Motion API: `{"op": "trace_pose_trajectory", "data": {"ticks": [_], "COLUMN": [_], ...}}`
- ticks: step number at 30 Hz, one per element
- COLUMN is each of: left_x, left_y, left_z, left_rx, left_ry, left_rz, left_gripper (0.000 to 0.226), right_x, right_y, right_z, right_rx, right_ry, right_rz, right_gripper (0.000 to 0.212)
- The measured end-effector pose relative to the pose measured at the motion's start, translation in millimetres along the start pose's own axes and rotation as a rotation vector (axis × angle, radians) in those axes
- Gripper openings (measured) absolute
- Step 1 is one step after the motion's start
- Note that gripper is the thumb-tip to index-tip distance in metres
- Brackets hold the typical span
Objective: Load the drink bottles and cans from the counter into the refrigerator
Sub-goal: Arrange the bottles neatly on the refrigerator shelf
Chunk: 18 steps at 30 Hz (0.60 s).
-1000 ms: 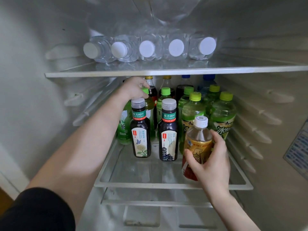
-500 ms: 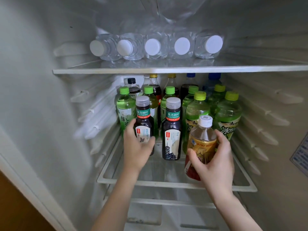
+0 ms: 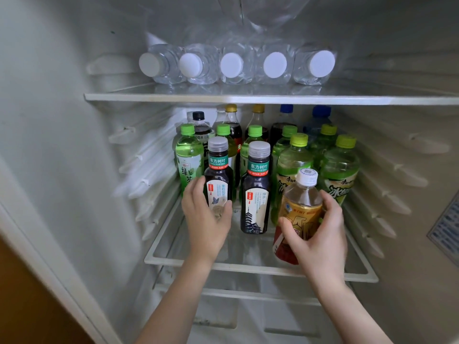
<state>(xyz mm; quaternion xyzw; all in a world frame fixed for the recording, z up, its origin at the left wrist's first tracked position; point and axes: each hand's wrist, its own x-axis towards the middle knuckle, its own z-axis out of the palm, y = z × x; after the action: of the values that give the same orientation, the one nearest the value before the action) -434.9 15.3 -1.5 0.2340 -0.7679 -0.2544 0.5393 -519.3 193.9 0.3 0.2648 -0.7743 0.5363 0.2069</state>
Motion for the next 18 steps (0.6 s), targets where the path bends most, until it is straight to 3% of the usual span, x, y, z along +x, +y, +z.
{"op": "trace_pose_trajectory", "data": {"ticks": [2, 3, 7, 18], "left_x": [-10, -15, -28, -30], "left_y": [5, 8, 16, 17], "left_z": [4, 7, 27, 47], "left_rx": [-0.005, -0.045, -0.159, -0.067], "left_ry": [0.012, -0.064, -0.380, -0.322], "left_rz": [0.106, 0.091, -0.133, -0.160], "left_gripper": [0.050, 0.051, 0.078, 0.064], "right_x": [1, 1, 2, 2], "right_y": [1, 2, 3, 5], "right_z": [-1, -1, -4, -5], "right_rx": [0.008, 0.015, 0.055, 0.077], "right_ry": [-0.008, -0.014, -0.037, -0.052], "right_rz": [-0.006, -0.006, 0.000, 0.006], "right_gripper": [0.084, 0.084, 0.084, 0.084]}}
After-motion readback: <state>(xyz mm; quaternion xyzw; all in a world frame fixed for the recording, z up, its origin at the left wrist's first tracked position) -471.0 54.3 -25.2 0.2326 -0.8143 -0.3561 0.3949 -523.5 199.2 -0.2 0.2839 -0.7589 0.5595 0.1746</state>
